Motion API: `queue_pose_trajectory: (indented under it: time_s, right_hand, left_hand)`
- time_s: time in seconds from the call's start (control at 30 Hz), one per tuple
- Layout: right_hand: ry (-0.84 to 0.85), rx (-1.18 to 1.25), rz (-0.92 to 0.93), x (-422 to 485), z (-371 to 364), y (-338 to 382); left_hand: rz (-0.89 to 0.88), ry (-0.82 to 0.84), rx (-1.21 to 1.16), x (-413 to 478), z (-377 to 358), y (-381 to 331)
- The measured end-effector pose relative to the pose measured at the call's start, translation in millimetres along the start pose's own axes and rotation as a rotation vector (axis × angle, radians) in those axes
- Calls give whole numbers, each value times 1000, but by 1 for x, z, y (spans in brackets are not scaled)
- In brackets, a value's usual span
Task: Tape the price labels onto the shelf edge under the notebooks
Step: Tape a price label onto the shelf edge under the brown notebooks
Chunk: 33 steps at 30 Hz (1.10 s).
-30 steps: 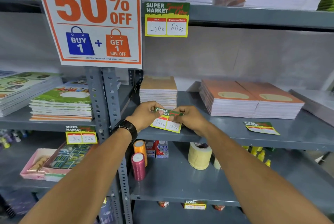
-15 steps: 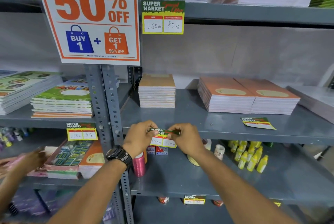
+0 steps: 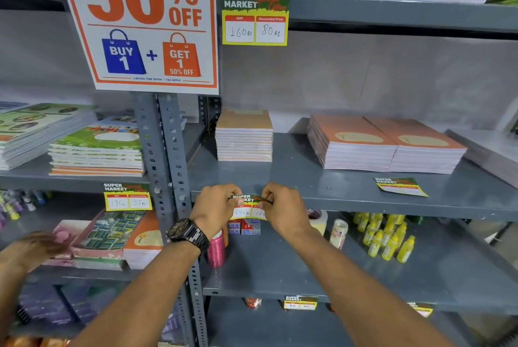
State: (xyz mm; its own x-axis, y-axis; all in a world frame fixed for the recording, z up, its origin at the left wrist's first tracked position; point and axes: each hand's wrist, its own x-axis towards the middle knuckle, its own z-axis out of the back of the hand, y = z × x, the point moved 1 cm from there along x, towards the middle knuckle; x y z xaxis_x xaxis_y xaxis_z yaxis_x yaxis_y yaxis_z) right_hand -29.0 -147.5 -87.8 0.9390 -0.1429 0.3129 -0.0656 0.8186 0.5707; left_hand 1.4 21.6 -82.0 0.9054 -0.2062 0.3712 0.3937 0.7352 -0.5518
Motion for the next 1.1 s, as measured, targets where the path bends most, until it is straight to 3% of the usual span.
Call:
queue_pose_trajectory:
  time_s: [0.5, 1.1]
  right_hand:
    - [-73, -106, -17, 4, 10, 5]
    - [25, -176, 95, 11, 21, 7]
  left_hand:
    - [-68, -48, 110, 1, -5, 1]
    - [-33, -44, 208, 5, 3, -1]
